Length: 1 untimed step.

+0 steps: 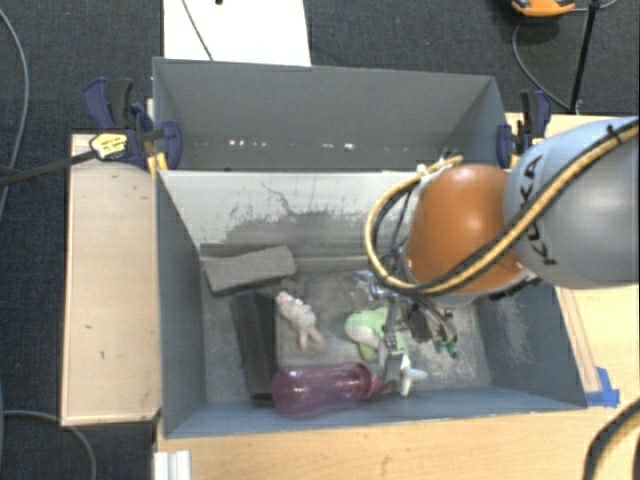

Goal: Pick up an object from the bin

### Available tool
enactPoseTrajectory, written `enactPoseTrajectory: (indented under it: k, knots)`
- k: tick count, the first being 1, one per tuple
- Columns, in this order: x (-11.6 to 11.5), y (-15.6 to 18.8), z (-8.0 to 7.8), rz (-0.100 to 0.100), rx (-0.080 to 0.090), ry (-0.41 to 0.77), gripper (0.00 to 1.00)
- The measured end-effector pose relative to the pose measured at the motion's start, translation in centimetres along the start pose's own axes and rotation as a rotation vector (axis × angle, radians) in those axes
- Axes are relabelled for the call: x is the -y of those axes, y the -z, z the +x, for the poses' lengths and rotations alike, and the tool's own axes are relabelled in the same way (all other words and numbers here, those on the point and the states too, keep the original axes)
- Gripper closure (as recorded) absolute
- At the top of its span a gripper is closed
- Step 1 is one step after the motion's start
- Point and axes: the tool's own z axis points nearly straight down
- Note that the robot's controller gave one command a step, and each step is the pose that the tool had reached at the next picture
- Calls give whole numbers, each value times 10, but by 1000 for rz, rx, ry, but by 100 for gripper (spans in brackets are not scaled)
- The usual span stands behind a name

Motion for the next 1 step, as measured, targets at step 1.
enactPoseTrajectory:
  k: [1]
  knots:
    - [31, -9, 15, -4, -2, 128, 0]
